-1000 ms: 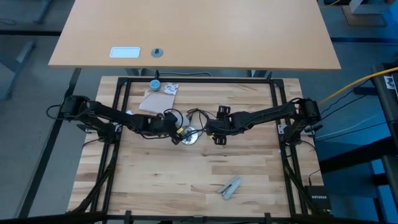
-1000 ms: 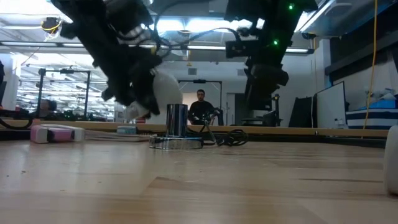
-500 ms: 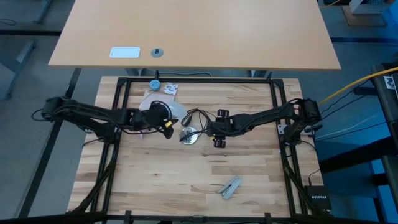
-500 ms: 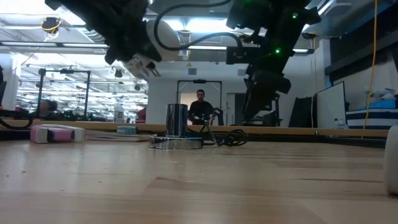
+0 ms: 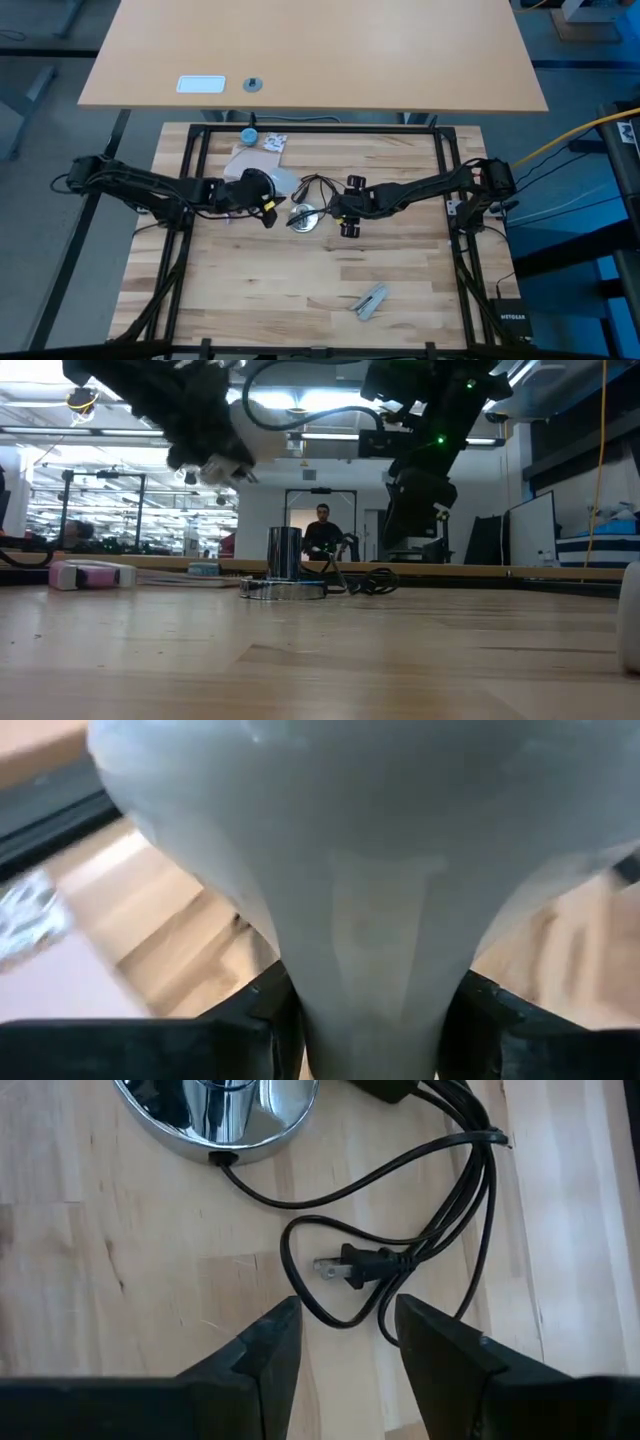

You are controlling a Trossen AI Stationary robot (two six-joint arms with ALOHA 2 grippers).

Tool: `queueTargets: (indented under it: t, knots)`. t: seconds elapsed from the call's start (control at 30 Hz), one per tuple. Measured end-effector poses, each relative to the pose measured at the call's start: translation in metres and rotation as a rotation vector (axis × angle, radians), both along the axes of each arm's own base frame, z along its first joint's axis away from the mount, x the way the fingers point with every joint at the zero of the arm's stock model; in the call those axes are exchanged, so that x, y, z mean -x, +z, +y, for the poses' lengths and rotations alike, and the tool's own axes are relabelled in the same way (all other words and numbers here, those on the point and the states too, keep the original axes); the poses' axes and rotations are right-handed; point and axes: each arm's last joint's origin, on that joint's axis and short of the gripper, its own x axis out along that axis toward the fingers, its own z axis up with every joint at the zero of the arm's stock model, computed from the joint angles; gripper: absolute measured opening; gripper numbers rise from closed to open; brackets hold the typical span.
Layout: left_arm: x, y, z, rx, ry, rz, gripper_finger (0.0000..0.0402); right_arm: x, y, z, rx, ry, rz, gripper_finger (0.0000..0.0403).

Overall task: Screw lightbulb
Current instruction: Insert the light bulb into the lamp

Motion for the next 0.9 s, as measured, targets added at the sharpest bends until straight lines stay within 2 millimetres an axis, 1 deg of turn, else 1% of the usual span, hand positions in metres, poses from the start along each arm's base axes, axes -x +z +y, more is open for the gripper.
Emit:
queueTargets:
  t: [0.1, 0.23, 0.4, 0.57, 0.67, 0.77, 0.9]
  knots:
    - [-0.004, 0.013, -0.005, -0.059, -0.057, -0.111, 0.0147, 0.0, 0.0, 0.0, 0.014, 0.028, 0.013, 0.0167]
    - [-0.003, 0.03, -0.011, -0.132, -0.115, -0.219, 0.0145, 0.0, 0.0, 0.0, 0.014, 0.043, 0.019, 0.0167]
    - [0.009, 0.045, -0.015, -0.171, -0.15, -0.274, 0.0151, 0.0, 0.0, 0.0, 0.013, 0.044, 0.021, 0.0167]
    - [0.022, 0.061, -0.017, -0.271, -0.184, -0.356, 0.0144, 0.001, 0.0, 0.0, 0.016, 0.048, 0.027, 0.0167]
    - [0.026, 0.052, -0.018, -0.31, -0.187, -0.447, 0.0146, 0.001, 0.0, 0.0, 0.016, 0.049, 0.028, 0.0167]
    - [0.033, 0.029, -0.016, -0.304, -0.173, -0.523, 0.0152, 0.001, 0.0, 0.0, 0.016, 0.05, 0.027, 0.0167]
    - [0.046, -0.001, -0.012, -0.273, -0.156, -0.607, 0.0154, 0.0, 0.0, 0.0, 0.017, 0.049, 0.016, 0.0167]
